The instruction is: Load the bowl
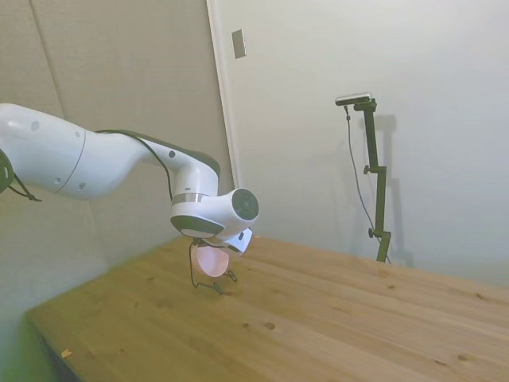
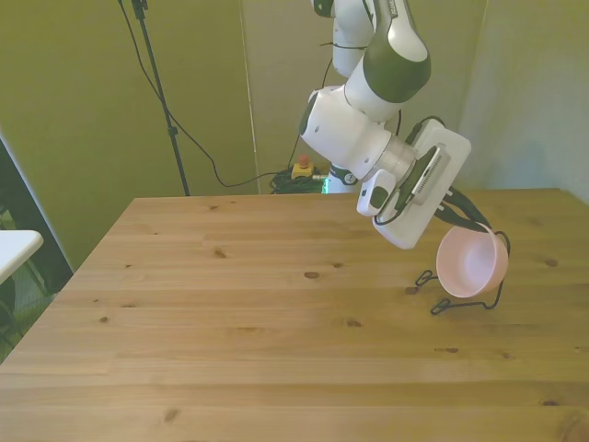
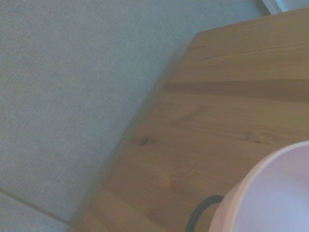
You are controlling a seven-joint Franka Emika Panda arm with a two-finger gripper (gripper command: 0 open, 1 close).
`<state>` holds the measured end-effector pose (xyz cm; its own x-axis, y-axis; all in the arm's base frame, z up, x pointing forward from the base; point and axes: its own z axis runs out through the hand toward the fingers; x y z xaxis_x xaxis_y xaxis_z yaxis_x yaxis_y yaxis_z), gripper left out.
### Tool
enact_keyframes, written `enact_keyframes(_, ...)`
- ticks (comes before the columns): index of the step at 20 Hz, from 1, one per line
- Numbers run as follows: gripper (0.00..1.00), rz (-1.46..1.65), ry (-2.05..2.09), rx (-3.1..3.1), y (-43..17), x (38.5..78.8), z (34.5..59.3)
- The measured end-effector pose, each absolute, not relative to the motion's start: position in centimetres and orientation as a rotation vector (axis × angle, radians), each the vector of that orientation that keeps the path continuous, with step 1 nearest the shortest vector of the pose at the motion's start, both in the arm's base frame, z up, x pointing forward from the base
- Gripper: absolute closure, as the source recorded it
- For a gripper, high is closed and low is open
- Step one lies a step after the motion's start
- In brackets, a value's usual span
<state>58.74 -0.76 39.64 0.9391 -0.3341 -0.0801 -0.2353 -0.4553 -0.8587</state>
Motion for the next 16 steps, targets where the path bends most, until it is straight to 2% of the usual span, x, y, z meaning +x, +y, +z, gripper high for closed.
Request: enact_keyframes(16,1.0,-0.091,0.388,-2.029,-1.9,58.8,37.7)
